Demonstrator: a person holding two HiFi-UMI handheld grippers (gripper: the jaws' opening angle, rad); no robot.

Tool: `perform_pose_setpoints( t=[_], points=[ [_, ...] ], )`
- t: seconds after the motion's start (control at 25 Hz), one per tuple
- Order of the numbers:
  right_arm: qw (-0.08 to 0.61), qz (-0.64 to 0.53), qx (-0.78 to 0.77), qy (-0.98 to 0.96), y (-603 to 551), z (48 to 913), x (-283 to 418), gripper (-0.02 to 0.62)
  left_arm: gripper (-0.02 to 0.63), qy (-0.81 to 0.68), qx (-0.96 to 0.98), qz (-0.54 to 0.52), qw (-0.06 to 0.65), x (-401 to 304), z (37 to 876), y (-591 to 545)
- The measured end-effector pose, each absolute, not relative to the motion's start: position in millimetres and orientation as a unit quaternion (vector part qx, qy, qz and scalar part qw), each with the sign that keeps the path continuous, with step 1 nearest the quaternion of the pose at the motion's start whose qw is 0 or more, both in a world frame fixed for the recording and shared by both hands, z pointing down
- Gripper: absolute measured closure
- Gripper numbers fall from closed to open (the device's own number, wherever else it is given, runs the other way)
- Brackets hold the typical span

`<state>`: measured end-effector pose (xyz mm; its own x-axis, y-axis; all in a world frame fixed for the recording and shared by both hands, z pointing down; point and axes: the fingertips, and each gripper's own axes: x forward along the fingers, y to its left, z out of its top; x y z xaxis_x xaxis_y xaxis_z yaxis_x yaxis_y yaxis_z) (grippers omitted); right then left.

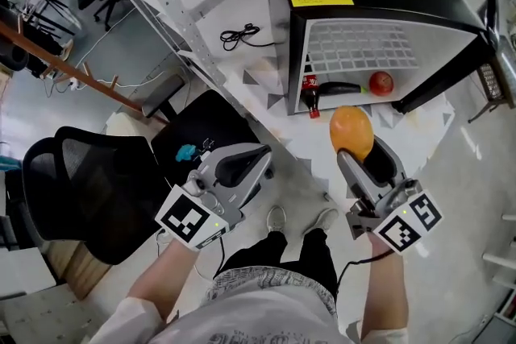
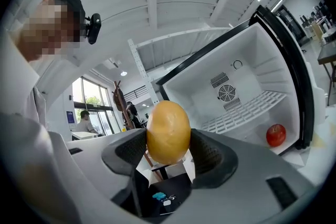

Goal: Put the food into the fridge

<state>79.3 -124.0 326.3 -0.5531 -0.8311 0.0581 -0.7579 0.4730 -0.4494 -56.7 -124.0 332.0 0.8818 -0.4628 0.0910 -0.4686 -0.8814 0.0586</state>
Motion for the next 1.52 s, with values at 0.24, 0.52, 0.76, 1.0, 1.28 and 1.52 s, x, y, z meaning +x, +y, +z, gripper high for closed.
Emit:
perform_pose_setpoints(
  t=[0.24, 0.52, 0.76, 1.0, 1.28, 1.52],
  points=[
    [0.091, -0.204, -0.457, 0.861, -163, 322, 87, 0.333, 0.600, -0.251, 0.966, 0.044, 0.038, -41, 336, -133],
    [0.068, -0.186, -0.451, 0.870, -212, 330, 94, 0.333, 0.600, -0.270, 0.960, 0.051, 0.046, -26, 347, -142],
    [0.044, -0.171, -0.445, 0.878, -252, 336, 93, 0.333, 0.600, -0.293, 0.953, 0.048, 0.054, -15, 353, -154],
    [0.017, -0.159, -0.447, 0.880, -284, 343, 91, 0.333, 0.600, -0.303, 0.950, 0.053, 0.048, -9, 356, -162],
    [-0.021, -0.140, -0.445, 0.884, -311, 355, 86, 0.332, 0.600, -0.320, 0.945, 0.052, 0.047, -9, 364, -174],
    [-0.069, -0.120, -0.441, 0.886, -334, 369, 78, 0.333, 0.600, -0.337, 0.939, 0.052, 0.053, -15, 376, -179]
  ],
)
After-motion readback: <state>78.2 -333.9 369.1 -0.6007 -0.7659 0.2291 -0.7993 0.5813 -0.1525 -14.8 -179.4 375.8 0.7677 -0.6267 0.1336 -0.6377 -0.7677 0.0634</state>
